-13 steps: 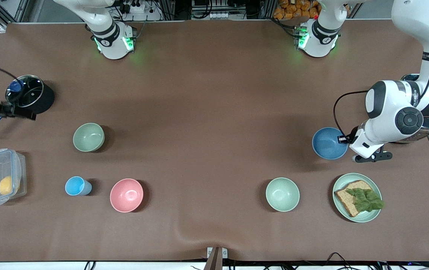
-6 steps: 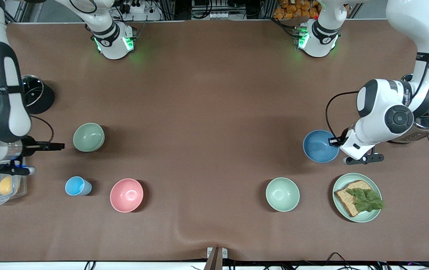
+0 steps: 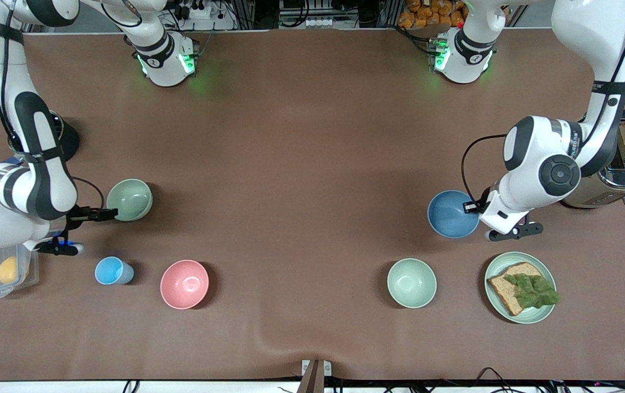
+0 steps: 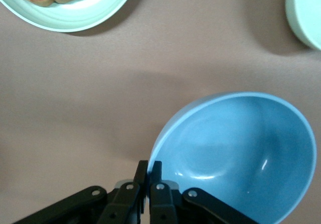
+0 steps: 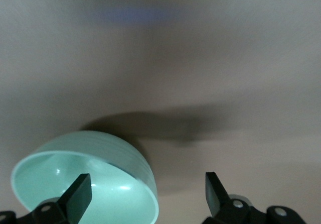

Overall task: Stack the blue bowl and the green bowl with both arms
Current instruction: 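Hold the blue bowl with the left gripper while the right gripper grasps the green bowl, then slide the green bowl with the right gripper toward the table middle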

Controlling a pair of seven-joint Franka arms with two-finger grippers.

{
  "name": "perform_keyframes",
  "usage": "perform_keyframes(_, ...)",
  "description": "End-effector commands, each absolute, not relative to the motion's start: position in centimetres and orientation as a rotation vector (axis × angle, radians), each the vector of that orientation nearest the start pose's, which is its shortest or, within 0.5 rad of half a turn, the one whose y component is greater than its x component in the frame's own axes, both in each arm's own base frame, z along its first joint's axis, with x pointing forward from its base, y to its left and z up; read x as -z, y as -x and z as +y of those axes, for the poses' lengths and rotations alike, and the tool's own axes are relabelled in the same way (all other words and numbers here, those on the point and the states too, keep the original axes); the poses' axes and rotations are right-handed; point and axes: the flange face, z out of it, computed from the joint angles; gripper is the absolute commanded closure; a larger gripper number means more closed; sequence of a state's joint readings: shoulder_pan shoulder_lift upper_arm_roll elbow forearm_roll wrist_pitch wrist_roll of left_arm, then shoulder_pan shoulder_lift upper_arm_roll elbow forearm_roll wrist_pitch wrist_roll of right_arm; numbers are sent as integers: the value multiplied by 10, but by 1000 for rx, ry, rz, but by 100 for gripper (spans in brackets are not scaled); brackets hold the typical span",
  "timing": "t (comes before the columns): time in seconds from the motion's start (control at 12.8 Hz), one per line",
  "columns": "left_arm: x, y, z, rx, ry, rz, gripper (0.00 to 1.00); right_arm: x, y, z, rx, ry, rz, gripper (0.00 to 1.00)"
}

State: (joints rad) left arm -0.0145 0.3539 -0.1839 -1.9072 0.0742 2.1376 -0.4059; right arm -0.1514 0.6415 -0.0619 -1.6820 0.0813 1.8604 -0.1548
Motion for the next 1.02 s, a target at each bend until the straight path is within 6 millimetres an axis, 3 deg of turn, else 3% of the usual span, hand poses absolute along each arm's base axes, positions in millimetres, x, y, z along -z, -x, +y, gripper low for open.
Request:
perform_keyframes(0.0, -313, -606, -132, -159, 3080, -313, 100, -189, -593, -113, -715, 2913, 132, 0)
perform_keyframes(0.08, -313, -605, -141, -159, 3081, -307, 100, -185, -589, -112, -728, 2905, 135, 0)
perform_keyframes(0.16, -312, -605, -143, -159, 3081, -310, 100, -186, -589, -112, -727, 2901, 139, 42)
perform_keyframes(0.24, -313, -604, -144, -156, 3079, -318, 100, -186, -589, -111, -722, 2892, 147, 73)
perform_keyframes(0.31, -314, -604, -145, -153, 3079, -323, 100, -187, -590, -110, -716, 2886, 153, 86)
perform_keyframes(0.39, -314, -604, -148, -153, 3080, -318, 100, -187, -590, -110, -715, 2885, 155, 93)
perform_keyframes(0.71, -311, -604, -147, -160, 3078, -320, 100, -190, -593, -98, -704, 2886, 137, 100)
perform_keyframes(0.94, -302, -605, -139, -179, 3068, -317, 100, -201, -602, -72, -691, 2903, 95, 100)
